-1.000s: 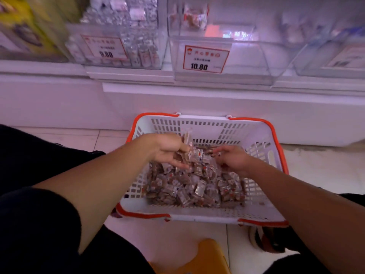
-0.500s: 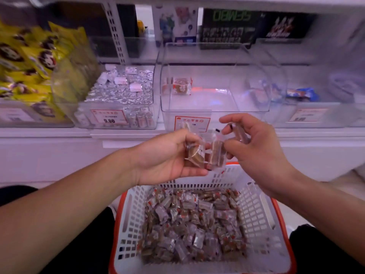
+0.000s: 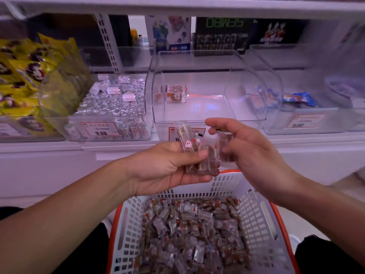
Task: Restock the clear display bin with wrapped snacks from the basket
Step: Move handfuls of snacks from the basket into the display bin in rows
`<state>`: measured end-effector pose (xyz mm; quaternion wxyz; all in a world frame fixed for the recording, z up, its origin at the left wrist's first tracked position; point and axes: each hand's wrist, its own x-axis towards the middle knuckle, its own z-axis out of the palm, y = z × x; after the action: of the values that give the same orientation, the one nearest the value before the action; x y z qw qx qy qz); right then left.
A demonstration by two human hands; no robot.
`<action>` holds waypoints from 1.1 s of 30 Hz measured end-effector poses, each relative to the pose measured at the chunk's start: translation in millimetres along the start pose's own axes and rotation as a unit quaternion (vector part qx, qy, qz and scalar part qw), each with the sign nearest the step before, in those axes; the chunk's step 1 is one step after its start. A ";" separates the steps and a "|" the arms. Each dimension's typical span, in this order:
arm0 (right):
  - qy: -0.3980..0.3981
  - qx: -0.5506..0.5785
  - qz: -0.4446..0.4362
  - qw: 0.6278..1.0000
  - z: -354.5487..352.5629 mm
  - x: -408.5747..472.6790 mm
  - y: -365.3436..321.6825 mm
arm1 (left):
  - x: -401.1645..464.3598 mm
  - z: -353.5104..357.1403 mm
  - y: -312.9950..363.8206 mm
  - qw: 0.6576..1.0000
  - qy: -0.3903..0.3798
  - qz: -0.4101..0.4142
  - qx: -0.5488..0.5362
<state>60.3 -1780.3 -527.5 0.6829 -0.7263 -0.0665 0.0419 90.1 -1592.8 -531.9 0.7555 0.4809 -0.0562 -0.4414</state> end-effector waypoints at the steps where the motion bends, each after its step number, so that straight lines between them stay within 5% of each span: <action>1: -0.013 0.000 -0.014 1.000 0.2 -2.4 0.4 | -0.8 -0.4 -0.2 1.000 -0.002 0.000 -0.002; 5: -0.041 0.042 -0.080 0.995 -2.5 -10.1 -0.6 | -5.8 -2.3 1.1 0.999 -0.026 0.002 -0.019; 8: -0.057 -0.027 -0.112 0.992 -5.7 -7.6 -3.5 | -10.9 -3.8 4.7 0.999 -0.041 -0.005 -0.012; 12: -0.081 -0.048 -0.081 0.992 -5.6 -6.4 -1.5 | -14.4 -3.9 7.4 0.999 -0.033 -0.015 0.020; 19: -0.024 -0.102 -0.060 0.993 -7.3 -4.7 2.5 | -7.2 -2.7 -0.8 0.980 0.045 0.016 0.193; 24: -0.046 -0.122 -0.090 0.987 -5.5 -1.8 3.0 | -8.3 -7.2 1.7 0.948 -0.012 -0.029 0.317; 28: -0.070 -0.248 -0.129 0.957 -7.1 -2.6 4.9 | -8.9 -10.6 1.5 0.923 -0.053 -0.040 0.379; 33: -0.123 -0.276 -0.131 0.944 -1.5 -4.6 12.9 | -5.4 -15.7 2.3 0.913 -0.003 0.012 0.408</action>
<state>56.6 -1783.2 -540.4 0.4415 -0.8605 -0.2533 0.0212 96.2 -1577.9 -536.6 0.4985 0.7451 -0.2394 -0.3729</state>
